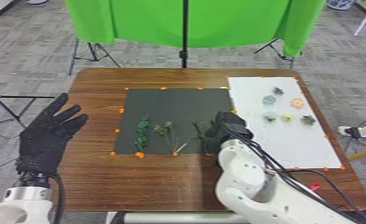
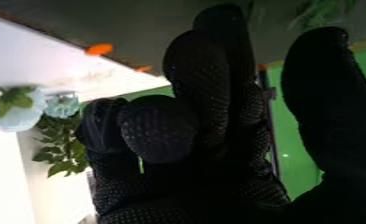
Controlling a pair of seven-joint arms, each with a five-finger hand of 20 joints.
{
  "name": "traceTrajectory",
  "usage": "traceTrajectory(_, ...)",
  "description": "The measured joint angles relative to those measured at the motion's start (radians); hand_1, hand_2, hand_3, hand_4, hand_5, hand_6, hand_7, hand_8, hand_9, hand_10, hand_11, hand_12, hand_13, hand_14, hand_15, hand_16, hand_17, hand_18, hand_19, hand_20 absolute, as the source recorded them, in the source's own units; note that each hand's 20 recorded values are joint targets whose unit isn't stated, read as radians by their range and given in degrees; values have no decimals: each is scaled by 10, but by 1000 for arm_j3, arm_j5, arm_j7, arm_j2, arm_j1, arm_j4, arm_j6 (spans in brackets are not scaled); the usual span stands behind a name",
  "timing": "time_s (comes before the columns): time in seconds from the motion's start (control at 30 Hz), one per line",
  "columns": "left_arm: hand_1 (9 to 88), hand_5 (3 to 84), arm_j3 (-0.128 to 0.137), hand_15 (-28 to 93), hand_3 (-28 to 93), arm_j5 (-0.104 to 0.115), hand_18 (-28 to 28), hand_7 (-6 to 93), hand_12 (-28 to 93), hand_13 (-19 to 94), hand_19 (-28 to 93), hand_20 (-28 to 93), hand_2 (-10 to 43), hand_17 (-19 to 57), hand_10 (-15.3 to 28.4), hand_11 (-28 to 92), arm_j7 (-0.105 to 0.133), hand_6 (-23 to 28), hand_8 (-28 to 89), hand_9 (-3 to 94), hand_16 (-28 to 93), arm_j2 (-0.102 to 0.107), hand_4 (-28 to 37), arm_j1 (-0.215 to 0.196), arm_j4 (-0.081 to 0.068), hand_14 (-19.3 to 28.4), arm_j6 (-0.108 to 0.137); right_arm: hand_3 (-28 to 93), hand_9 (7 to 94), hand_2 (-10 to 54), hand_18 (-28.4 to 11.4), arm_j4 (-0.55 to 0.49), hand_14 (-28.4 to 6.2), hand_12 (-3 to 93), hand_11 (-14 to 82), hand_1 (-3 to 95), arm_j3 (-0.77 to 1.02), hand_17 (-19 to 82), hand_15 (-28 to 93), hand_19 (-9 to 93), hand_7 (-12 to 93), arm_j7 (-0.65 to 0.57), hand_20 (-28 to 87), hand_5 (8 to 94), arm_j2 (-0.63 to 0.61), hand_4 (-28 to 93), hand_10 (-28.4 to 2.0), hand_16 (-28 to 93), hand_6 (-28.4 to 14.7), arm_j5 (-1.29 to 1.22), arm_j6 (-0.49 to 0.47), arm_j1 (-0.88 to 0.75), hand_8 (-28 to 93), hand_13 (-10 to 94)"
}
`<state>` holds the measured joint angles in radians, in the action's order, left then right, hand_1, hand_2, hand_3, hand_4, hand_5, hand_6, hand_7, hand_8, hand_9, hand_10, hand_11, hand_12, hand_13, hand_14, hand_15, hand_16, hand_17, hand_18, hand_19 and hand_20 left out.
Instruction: Arrange flowers
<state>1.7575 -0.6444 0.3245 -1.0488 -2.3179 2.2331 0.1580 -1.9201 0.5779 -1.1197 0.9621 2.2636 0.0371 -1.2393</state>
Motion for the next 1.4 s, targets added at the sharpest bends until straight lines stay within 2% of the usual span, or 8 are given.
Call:
traceTrajectory(0.17,239,352,0,509,796,4,284,130,113,271,542,163,56,-67,189,221,1,75,-100,341,-71,-1,-242,-1,0,275,-4,749,711,-95,-284,-73,-118,161,455,355,108,348,769,928,353,14,373,691,-32,-272,-189,128,-80,-1,15,-41,-135,721)
traceTrajectory(0.33,237,352,5,509,795,9,284,130,113,271,542,163,56,-66,189,222,2,74,-99,341,-71,0,-245,1,0,275,-7,769,667,-95,-280,-153,-117,149,377,359,270,306,758,906,283,98,330,617,-108,-275,-202,122,-72,-76,36,-91,-140,680)
traceTrajectory(0.47,237,351,5,509,794,11,284,130,113,270,542,163,56,-67,189,222,4,74,-100,342,-71,6,-246,0,4,275,-7,770,631,-95,-267,-154,-117,147,350,362,382,289,763,900,269,178,332,569,-207,-280,-203,120,-55,-168,107,-127,-143,654)
traceTrajectory(0.63,238,351,8,509,794,14,284,130,113,270,542,163,55,-67,190,221,10,74,-100,343,-72,12,-246,-15,11,275,-5,770,622,-95,-265,-119,-115,148,348,348,496,281,773,905,266,233,345,534,-299,-282,-202,119,-38,-221,63,-198,-149,649)
traceTrajectory(0.8,238,351,9,509,795,15,284,130,113,270,541,163,54,-67,190,220,10,74,-100,343,-71,12,-246,-19,11,275,-5,778,539,-95,-265,-52,-133,146,350,326,454,238,788,888,219,230,371,455,-360,-283,-212,102,-25,-221,17,-205,-142,577)
traceTrajectory(1.07,239,351,9,509,795,15,284,130,113,270,541,163,54,-67,190,220,4,74,-100,343,-71,8,-245,-16,10,275,-5,774,525,-95,-276,2,-141,140,346,320,353,236,790,879,178,191,387,378,-368,-283,-217,91,-16,-223,2,-178,-135,570)
traceTrajectory(1.27,239,352,8,509,796,15,284,130,114,269,541,163,54,-67,189,222,3,75,-100,343,-71,8,-244,-13,10,275,-5,771,528,-95,-281,35,-143,143,361,326,234,243,791,879,174,158,393,371,-361,-283,-215,87,-5,-194,14,-99,-127,573)
traceTrajectory(1.4,239,354,4,509,796,15,284,130,114,270,542,163,54,-67,189,223,3,77,-99,344,-71,9,-244,-8,9,275,-6,754,576,-95,-283,57,-143,140,373,333,165,268,784,885,181,137,393,437,-356,-283,-208,87,1,-172,34,-42,-137,604)
